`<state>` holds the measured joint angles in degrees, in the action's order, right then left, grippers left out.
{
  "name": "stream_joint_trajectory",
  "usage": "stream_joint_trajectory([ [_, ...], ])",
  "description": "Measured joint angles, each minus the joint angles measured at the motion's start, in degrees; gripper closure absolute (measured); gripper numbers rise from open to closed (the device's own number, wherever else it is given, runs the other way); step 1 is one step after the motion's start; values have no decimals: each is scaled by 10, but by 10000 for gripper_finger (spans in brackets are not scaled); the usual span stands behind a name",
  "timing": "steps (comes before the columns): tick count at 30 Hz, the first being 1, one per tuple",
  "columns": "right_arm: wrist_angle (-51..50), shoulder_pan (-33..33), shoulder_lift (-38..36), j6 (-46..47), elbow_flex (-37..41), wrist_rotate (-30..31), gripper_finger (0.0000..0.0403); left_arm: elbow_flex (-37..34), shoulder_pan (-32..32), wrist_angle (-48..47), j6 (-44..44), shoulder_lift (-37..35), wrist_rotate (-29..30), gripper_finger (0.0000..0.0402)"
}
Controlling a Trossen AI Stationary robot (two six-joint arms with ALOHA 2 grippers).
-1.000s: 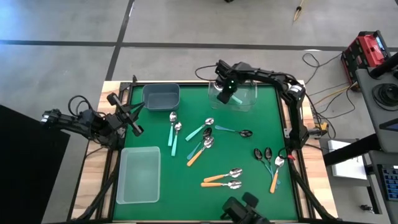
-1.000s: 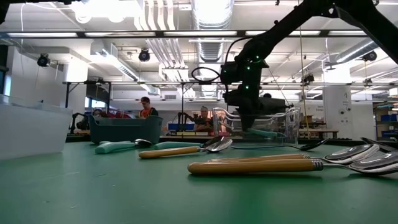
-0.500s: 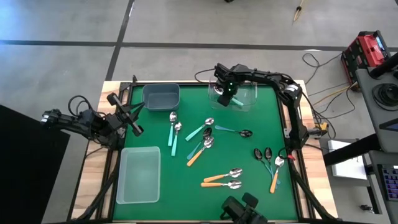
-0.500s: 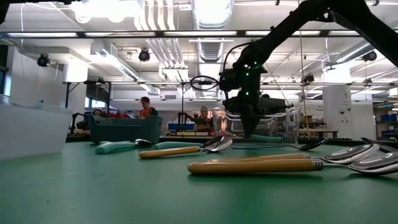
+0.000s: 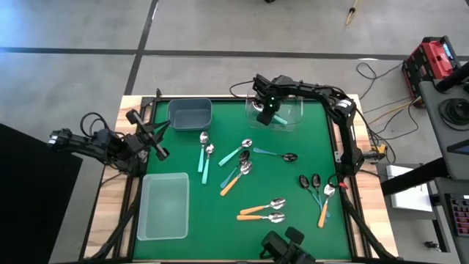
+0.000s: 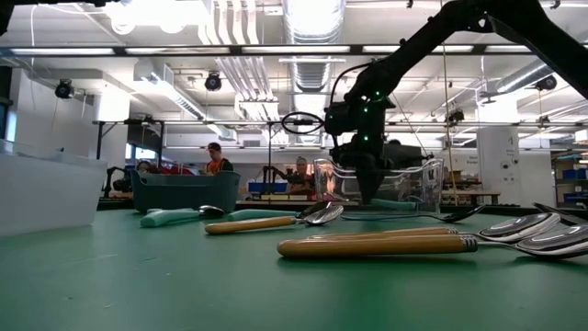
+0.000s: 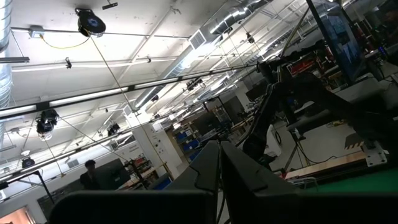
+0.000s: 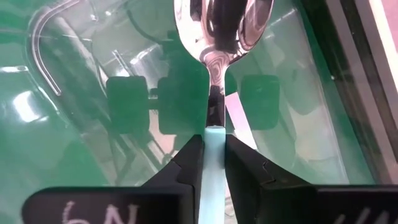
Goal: Sort silverware by color (type)
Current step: Put the light blue spoon into the transparent bin
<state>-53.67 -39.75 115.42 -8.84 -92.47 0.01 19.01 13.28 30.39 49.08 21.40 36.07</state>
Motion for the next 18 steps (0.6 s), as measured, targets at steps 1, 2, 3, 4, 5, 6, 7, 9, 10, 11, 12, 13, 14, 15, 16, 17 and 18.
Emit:
stream_joint_trajectory([
  [1,0,0,0,0,0,0,344,0,0,0,0,0,0,401],
  [2,0,0,0,0,0,0,336,0,0,0,0,0,0,401],
  [3,0,0,0,0,0,0,328,0,0,0,0,0,0,401],
  [4,0,0,0,0,0,0,322,0,0,0,0,0,0,401],
  [5,0,0,0,0,0,0,316,0,0,0,0,0,0,401],
  [6,0,0,0,0,0,0,311,0,0,0,0,0,0,401],
  [7,0,0,0,0,0,0,307,0,0,0,0,0,0,401],
  [9,1,0,0,2,0,0,302,0,0,0,0,0,0,401],
  [10,1,0,0,2,0,0,300,0,0,0,0,0,0,401],
  [11,0,0,0,2,0,1,298,0,0,0,0,0,0,401],
  [12,0,0,-1,3,0,2,298,0,0,0,0,0,0,401],
  [13,-2,0,-4,6,-1,2,298,0,0,0,0,0,0,401],
  [14,-7,0,-6,12,-3,2,299,0,0,0,0,0,0,401],
  [15,-13,0,-9,17,-8,4,301,0,0,0,0,0,0,401],
  [16,-16,0,-14,23,-12,5,304,0,0,0,0,0,0,401],
  [17,-19,0,-18,33,-15,6,308,0,0,0,0,0,0,401],
  [18,-22,0,-23,47,-17,5,314,0,0,0,0,0,0,401],
])
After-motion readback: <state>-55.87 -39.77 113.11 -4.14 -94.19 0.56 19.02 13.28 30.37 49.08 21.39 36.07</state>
